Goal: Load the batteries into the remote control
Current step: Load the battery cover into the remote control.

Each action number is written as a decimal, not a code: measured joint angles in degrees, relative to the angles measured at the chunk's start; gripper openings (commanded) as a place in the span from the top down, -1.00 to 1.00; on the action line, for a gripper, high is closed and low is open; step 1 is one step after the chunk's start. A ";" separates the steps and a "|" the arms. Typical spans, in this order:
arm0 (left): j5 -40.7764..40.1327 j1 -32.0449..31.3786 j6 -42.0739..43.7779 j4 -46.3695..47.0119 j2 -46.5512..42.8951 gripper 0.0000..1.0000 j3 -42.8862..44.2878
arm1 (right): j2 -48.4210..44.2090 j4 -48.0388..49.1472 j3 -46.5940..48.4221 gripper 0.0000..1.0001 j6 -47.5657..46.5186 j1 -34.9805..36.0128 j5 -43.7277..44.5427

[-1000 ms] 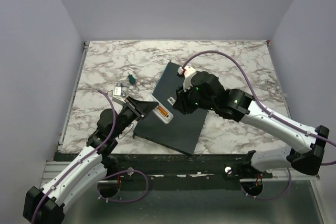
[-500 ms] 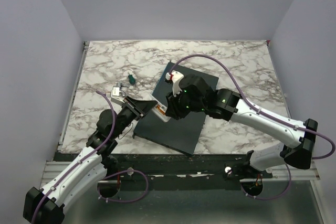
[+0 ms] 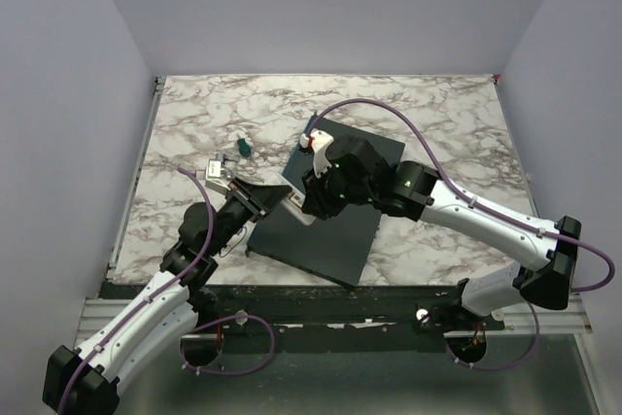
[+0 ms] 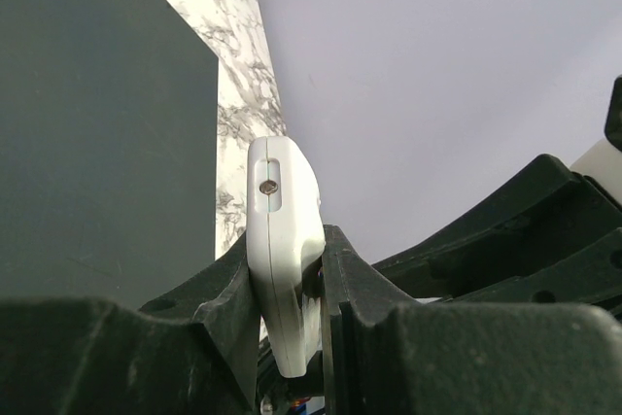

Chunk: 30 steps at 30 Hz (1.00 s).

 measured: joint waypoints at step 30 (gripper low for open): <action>0.04 0.00 -0.55 -0.04 0.00 1.00 -0.07 | 2.10 1.31 0.92 0.99 -1.38 0.02 0.66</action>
